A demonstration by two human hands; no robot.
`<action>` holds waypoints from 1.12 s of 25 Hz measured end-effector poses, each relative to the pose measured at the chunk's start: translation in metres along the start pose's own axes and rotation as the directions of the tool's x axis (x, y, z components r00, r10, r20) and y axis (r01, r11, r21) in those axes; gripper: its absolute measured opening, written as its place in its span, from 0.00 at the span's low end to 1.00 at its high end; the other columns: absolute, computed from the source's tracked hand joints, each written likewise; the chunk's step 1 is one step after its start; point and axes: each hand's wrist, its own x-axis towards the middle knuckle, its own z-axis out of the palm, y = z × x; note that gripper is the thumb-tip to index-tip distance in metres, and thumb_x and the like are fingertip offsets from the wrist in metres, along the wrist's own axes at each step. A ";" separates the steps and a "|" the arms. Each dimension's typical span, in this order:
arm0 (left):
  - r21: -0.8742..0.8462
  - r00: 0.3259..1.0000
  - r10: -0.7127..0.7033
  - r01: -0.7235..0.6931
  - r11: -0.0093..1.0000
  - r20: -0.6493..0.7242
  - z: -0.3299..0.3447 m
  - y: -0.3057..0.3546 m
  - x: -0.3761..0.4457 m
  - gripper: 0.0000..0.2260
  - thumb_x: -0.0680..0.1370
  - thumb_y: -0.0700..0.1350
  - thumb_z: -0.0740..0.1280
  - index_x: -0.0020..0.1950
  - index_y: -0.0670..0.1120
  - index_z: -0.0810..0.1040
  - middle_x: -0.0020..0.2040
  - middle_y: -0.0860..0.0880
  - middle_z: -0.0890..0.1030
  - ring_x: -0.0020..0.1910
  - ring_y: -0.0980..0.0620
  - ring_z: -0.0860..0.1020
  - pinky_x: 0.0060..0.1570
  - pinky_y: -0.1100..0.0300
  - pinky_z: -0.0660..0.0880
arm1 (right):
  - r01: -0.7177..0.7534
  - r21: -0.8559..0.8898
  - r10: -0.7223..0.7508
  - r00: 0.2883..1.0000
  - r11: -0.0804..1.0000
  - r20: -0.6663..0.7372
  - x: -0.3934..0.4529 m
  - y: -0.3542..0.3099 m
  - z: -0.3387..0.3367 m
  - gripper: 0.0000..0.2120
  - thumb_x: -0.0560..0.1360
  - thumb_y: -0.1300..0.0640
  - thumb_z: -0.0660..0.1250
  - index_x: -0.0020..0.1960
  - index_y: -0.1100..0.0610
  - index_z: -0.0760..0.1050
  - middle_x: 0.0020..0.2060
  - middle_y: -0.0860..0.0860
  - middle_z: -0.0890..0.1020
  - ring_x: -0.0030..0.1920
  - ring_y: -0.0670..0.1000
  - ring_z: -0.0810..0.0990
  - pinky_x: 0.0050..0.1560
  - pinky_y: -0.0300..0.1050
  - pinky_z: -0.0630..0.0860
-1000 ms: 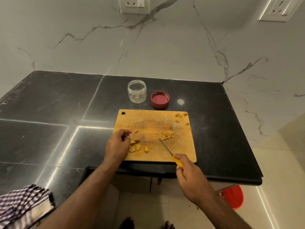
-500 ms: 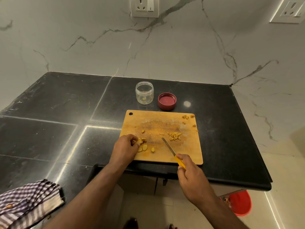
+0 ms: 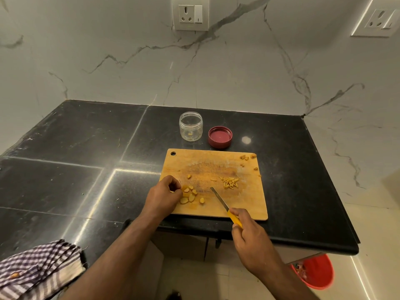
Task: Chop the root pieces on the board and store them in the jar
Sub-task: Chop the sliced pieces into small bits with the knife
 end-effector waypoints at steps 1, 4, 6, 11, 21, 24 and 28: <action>-0.004 1.000 -0.002 0.002 1.000 0.007 -0.001 0.000 0.000 0.04 0.78 0.45 0.70 0.51 0.53 0.77 0.48 0.54 0.80 0.46 0.56 0.77 0.36 0.62 0.70 | -0.001 0.002 0.001 1.000 1.000 0.003 0.000 -0.001 0.000 0.16 0.83 0.55 0.56 0.70 0.45 0.63 0.45 0.41 0.73 0.41 0.46 0.76 0.34 0.36 0.69; 0.002 0.999 -0.010 0.010 1.000 0.032 -0.003 0.001 0.000 0.08 0.80 0.46 0.67 0.56 0.57 0.80 0.51 0.53 0.80 0.44 0.56 0.78 0.35 0.63 0.71 | 0.004 0.006 -0.004 1.000 1.000 0.004 0.003 -0.002 0.000 0.16 0.83 0.55 0.56 0.69 0.44 0.63 0.46 0.40 0.73 0.42 0.45 0.76 0.35 0.35 0.69; -0.005 0.999 -0.013 0.014 1.000 0.039 -0.003 0.002 0.000 0.11 0.81 0.46 0.65 0.59 0.59 0.81 0.52 0.52 0.80 0.40 0.56 0.78 0.33 0.65 0.70 | 0.003 0.003 -0.003 1.000 1.000 0.010 0.004 -0.002 0.001 0.16 0.83 0.54 0.56 0.69 0.43 0.63 0.47 0.40 0.73 0.42 0.44 0.76 0.34 0.34 0.68; -0.123 0.999 -0.015 0.019 0.992 0.035 -0.004 0.002 0.004 0.09 0.81 0.44 0.64 0.57 0.56 0.81 0.49 0.50 0.80 0.40 0.52 0.79 0.37 0.60 0.73 | 0.006 -0.002 -0.006 1.000 1.000 0.003 0.007 0.000 -0.001 0.16 0.83 0.55 0.56 0.69 0.44 0.63 0.46 0.40 0.73 0.42 0.42 0.75 0.34 0.33 0.68; -0.108 0.997 0.068 -0.063 0.992 0.041 0.012 0.024 0.013 0.07 0.81 0.42 0.68 0.54 0.54 0.81 0.49 0.55 0.80 0.47 0.55 0.79 0.42 0.59 0.78 | 0.023 -0.052 -0.027 0.997 0.998 -0.071 0.036 0.004 0.005 0.19 0.82 0.59 0.55 0.72 0.49 0.63 0.60 0.49 0.76 0.50 0.45 0.75 0.48 0.35 0.70; -0.059 0.993 0.093 -0.089 0.994 0.072 0.018 0.033 0.019 0.08 0.81 0.41 0.68 0.55 0.54 0.83 0.50 0.56 0.79 0.47 0.58 0.78 0.39 0.64 0.74 | 0.026 -0.055 -0.031 0.995 0.998 -0.098 0.031 0.009 0.001 0.19 0.82 0.59 0.55 0.72 0.49 0.63 0.57 0.47 0.75 0.49 0.45 0.75 0.46 0.29 0.69; -0.034 0.993 0.093 -0.090 0.995 0.074 0.026 0.039 0.027 0.06 0.80 0.44 0.70 0.53 0.54 0.78 0.48 0.57 0.80 0.47 0.58 0.77 0.42 0.64 0.74 | 0.086 -0.058 -0.087 0.996 0.995 -0.018 0.032 0.001 0.005 0.19 0.83 0.56 0.54 0.72 0.46 0.61 0.61 0.46 0.74 0.53 0.44 0.75 0.51 0.35 0.73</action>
